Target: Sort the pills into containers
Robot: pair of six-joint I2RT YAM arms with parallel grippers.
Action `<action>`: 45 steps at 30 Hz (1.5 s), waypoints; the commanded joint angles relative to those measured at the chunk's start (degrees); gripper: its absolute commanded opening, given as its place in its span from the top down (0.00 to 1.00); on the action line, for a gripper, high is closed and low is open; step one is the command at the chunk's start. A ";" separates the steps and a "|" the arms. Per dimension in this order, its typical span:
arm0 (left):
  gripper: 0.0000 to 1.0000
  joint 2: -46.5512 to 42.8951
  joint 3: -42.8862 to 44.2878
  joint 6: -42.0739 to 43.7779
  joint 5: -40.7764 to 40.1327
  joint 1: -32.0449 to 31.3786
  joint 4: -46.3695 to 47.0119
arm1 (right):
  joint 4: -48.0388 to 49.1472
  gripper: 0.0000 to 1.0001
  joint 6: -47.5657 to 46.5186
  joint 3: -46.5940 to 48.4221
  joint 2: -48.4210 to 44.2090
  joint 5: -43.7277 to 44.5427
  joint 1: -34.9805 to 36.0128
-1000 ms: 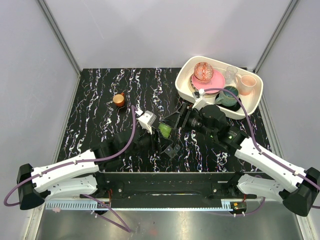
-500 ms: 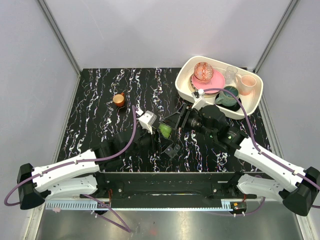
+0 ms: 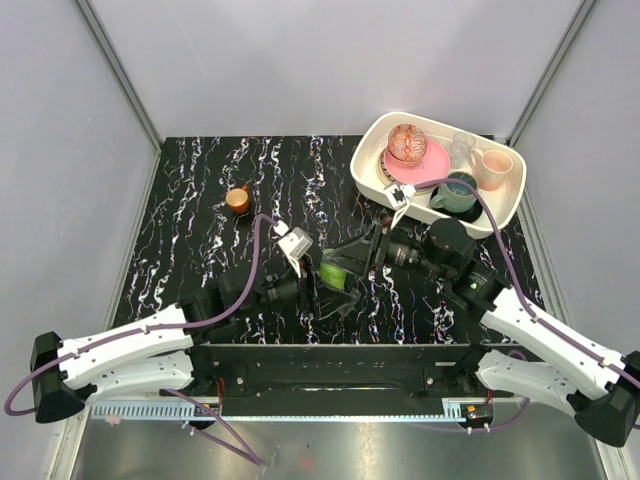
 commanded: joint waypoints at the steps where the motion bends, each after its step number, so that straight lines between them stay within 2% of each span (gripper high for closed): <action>1: 1.00 -1.44 -0.08 0.58 11.04 -0.19 15.75 | 10.20 1.00 -4.86 -2.58 -3.10 -19.87 0.90; 3: 1.00 -1.96 -0.61 0.76 12.63 -0.19 17.33 | 12.07 1.00 -4.86 -3.02 -3.45 -24.35 0.99; 9: 1.00 -4.86 -1.49 1.29 14.31 -0.19 17.43 | 14.10 1.00 -6.61 -2.85 -3.98 -29.20 0.98; 17: 1.00 -9.43 -2.37 2.08 11.50 -0.19 13.73 | 10.14 1.00 -8.28 -2.84 -4.95 -27.98 0.90; 27: 1.00 -9.96 -2.72 2.08 11.50 -0.19 13.99 | 9.79 1.00 -8.19 -4.34 -6.62 -26.84 0.90; 30: 1.00 -9.70 -2.72 2.08 11.23 -0.19 13.73 | 9.27 0.58 -7.85 -3.90 -6.97 -23.95 0.90; 31: 1.00 -9.44 -2.64 2.08 10.88 -0.19 13.47 | 9.09 0.40 -7.58 -3.64 -7.06 -22.98 0.81; 32: 1.00 -9.44 -2.55 2.17 10.71 -0.19 13.21 | 8.13 0.34 -7.32 -2.77 -6.97 -20.18 0.90; 38: 1.00 -9.17 -0.79 3.05 5.00 -0.19 7.85 | -1.52 0.16 -4.08 2.33 -5.92 -6.04 0.90; 45: 1.00 -6.89 2.72 3.66 -5.09 -0.19 -0.85 | -6.99 0.16 4.10 3.48 -6.71 9.45 0.90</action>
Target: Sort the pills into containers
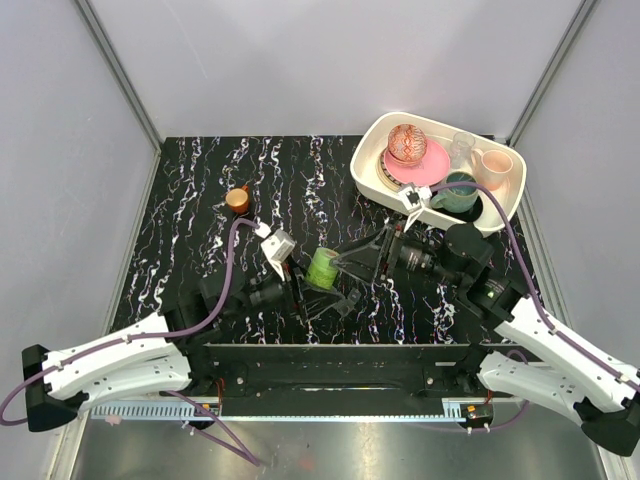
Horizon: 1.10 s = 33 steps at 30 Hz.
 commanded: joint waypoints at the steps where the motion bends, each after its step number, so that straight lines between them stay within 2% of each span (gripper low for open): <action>1: 1.00 1.79 5.44 0.97 -8.92 0.11 -1.71 | -6.03 0.16 6.64 3.98 -0.33 15.16 0.24; 7: 1.00 4.52 7.37 0.62 -11.82 0.03 -3.73 | -12.37 0.17 8.49 7.41 3.45 21.42 0.42; 28: 1.00 9.53 10.27 0.80 -13.05 -0.06 -4.53 | -12.28 0.17 9.73 9.44 8.46 19.84 2.79; 33: 1.00 9.70 10.45 0.89 -13.14 -0.06 -4.44 | -12.19 0.20 9.72 9.79 9.17 19.14 2.97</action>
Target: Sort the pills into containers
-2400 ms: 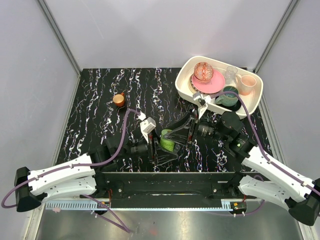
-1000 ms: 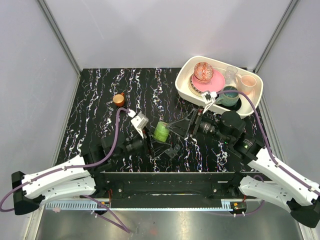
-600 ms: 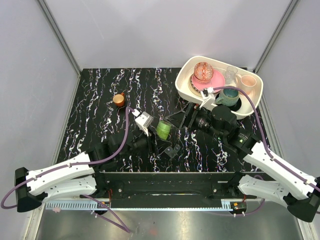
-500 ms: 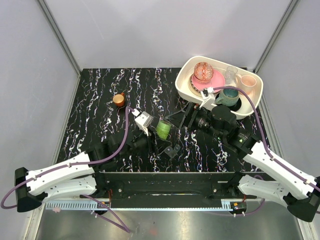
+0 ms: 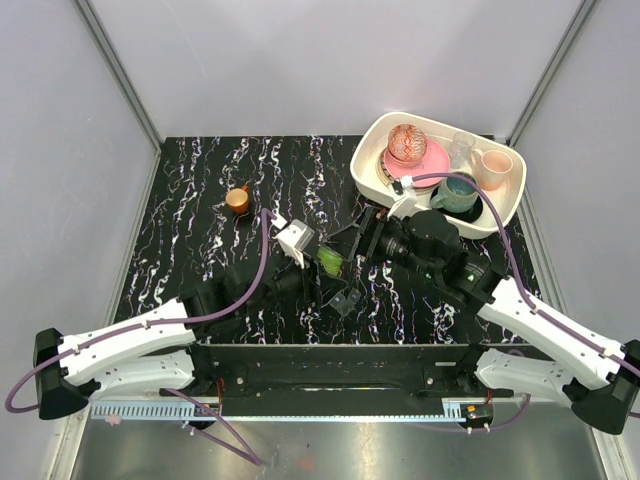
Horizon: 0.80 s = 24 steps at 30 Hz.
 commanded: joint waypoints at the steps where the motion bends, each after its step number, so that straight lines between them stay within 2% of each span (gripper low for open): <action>1: 1.00 -0.39 3.43 0.80 -0.94 -0.06 4.24 | 0.94 0.21 -0.13 2.69 0.42 -1.01 0.76; 4: 1.00 -0.31 3.43 0.80 -0.94 -0.06 4.24 | 0.94 0.23 -0.22 2.69 0.60 -1.19 0.85; 7: 1.00 -0.22 3.52 0.80 -0.94 -0.06 4.15 | 0.94 0.32 -0.31 2.69 0.87 -1.89 0.85; 12: 1.00 -0.22 3.52 0.71 -0.86 -0.06 4.33 | 1.21 0.56 -0.57 2.25 0.51 -2.24 0.85; 15: 1.00 -0.74 2.82 0.18 -0.25 -0.06 5.29 | 1.91 0.67 -1.80 1.37 -0.71 -3.12 0.85; 19: 1.00 -2.24 0.10 -0.34 2.65 -0.06 8.89 | 8.65 0.79 -5.75 -2.31 -3.79 -9.95 0.85; 22: 1.00 -3.64 -2.01 -0.34 5.82 -0.06 12.58 | 13.04 0.84 -7.86 -5.22 -6.51 -14.00 0.85; 24: 1.00 -4.35 -2.89 0.09 11.07 -0.06 15.22 | 15.43 0.85 -9.18 -7.23 -8.27 -17.34 0.85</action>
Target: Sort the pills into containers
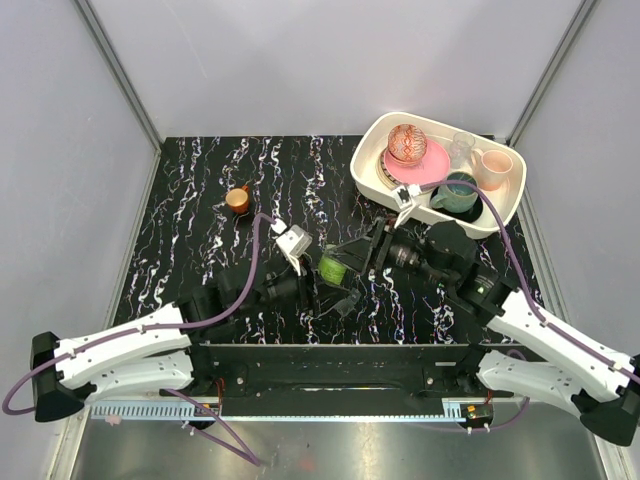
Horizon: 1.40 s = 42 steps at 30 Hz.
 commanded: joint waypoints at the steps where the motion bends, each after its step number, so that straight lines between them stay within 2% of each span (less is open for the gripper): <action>1: 1.00 -2.47 -1.15 0.23 7.72 0.35 11.70 | 11.43 0.86 -5.29 -3.46 -4.32 -14.74 0.63; 5: 1.00 -2.29 -1.59 0.58 14.40 0.35 14.25 | 16.81 1.00 -7.06 -5.75 -6.51 -22.77 0.63; 10: 1.00 -1.94 -1.94 0.84 18.46 0.00 16.10 | 24.72 1.00 -7.94 -7.77 -7.49 -31.65 0.63; 15: 1.00 -2.91 -2.38 0.93 18.64 -0.09 15.75 | 26.23 1.00 -10.13 -7.95 -7.92 -35.34 0.63; 23: 1.00 -6.86 -3.96 1.11 16.27 -0.09 14.61 | 20.96 1.00 -12.68 -7.69 -9.94 -33.60 0.63; 32: 1.00 -7.65 -4.75 0.58 15.56 -0.09 15.31 | 19.46 1.00 -8.29 -8.83 -10.56 -29.29 0.63; 33: 1.00 -7.74 -4.75 0.67 15.47 -0.09 15.23 | 19.29 0.96 -7.85 -8.83 -10.65 -28.94 0.63; 34: 1.00 -7.66 -4.75 0.75 15.30 -0.09 15.14 | 19.02 0.86 -7.68 -8.74 -10.82 -28.24 0.63; 35: 1.00 -7.57 -4.66 0.75 15.21 -0.09 15.05 | 18.76 0.62 -7.33 -8.39 -10.91 -26.23 0.63; 38: 1.00 -6.95 -4.14 0.84 14.77 -0.09 14.17 | 16.83 0.36 -6.88 -6.47 -10.39 -20.62 0.63; 42: 1.00 -5.90 -3.00 1.11 12.93 -0.09 11.20 | 10.08 0.30 -5.57 -2.33 -9.07 -10.67 0.72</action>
